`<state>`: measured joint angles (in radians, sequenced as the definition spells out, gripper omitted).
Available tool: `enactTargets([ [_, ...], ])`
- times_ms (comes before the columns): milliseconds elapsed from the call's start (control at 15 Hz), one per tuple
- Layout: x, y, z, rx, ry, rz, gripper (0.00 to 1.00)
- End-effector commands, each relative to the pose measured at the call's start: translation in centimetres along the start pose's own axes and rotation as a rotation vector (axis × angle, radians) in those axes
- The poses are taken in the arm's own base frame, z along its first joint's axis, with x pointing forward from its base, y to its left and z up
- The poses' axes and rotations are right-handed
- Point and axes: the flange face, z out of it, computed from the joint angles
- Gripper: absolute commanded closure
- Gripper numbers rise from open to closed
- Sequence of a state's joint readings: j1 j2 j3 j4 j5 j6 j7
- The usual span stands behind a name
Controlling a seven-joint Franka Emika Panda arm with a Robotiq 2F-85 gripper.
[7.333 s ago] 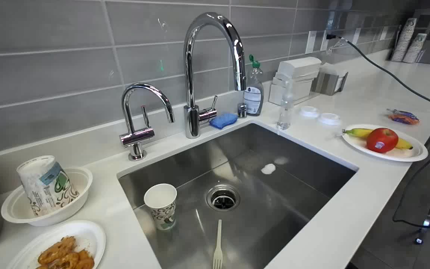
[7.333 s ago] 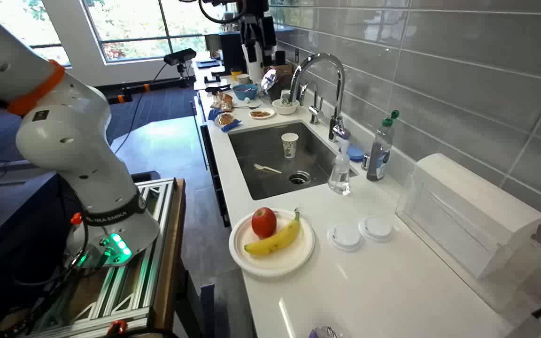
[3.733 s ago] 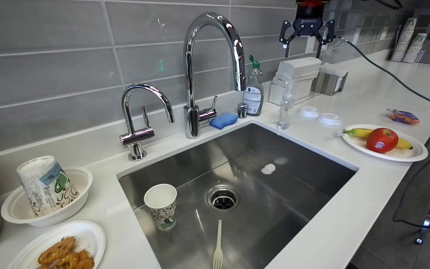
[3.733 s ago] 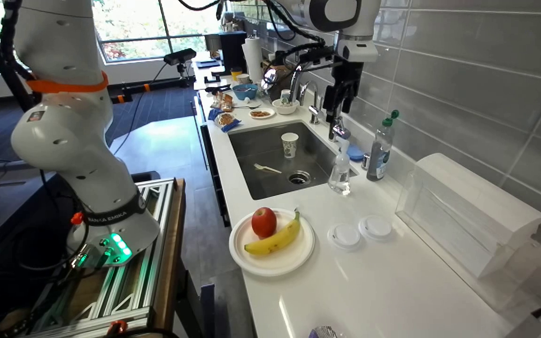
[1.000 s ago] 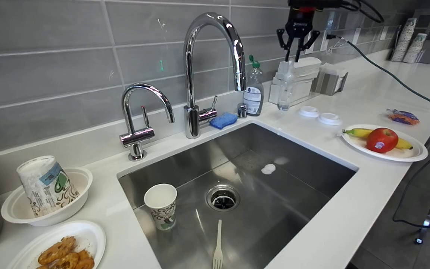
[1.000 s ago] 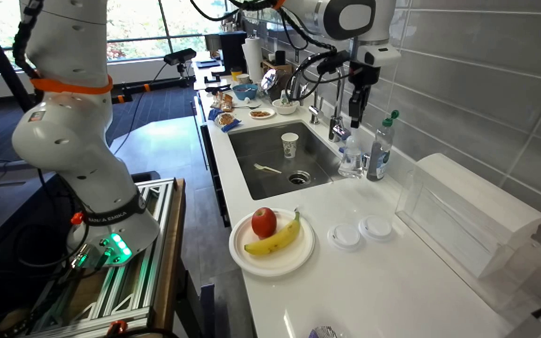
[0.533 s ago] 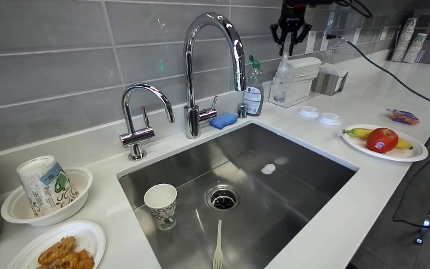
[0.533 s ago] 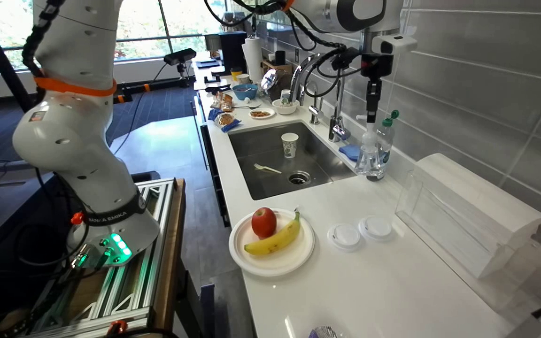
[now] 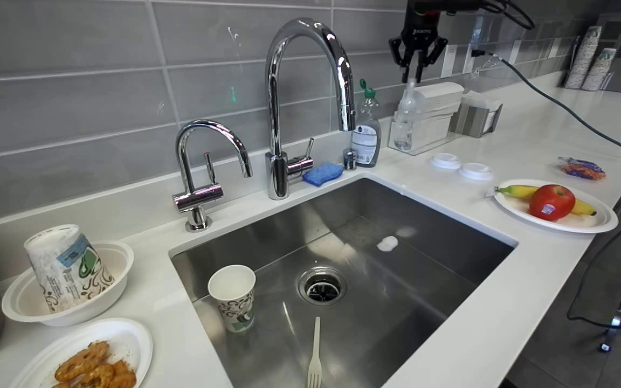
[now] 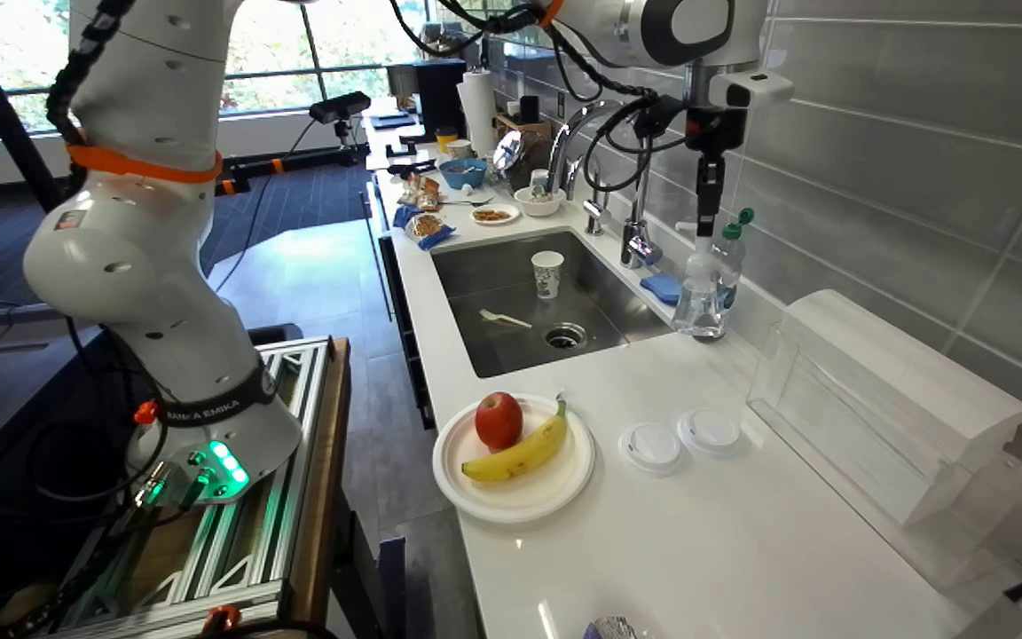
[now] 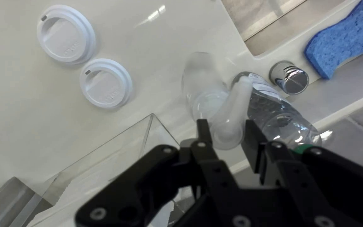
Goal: Move the bottle closest to you backwards
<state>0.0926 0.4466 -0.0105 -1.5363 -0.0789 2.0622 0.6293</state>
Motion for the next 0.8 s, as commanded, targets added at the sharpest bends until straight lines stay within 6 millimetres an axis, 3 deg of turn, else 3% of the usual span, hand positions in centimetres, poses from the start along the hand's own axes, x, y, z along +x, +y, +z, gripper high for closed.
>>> enactTargets([
  [0,0.8,-0.3,0.0,0.03,-0.007,-0.096,0.92],
  [733,3.4,-1.3,1.6,0.059,-0.017,-0.318,0.92],
])
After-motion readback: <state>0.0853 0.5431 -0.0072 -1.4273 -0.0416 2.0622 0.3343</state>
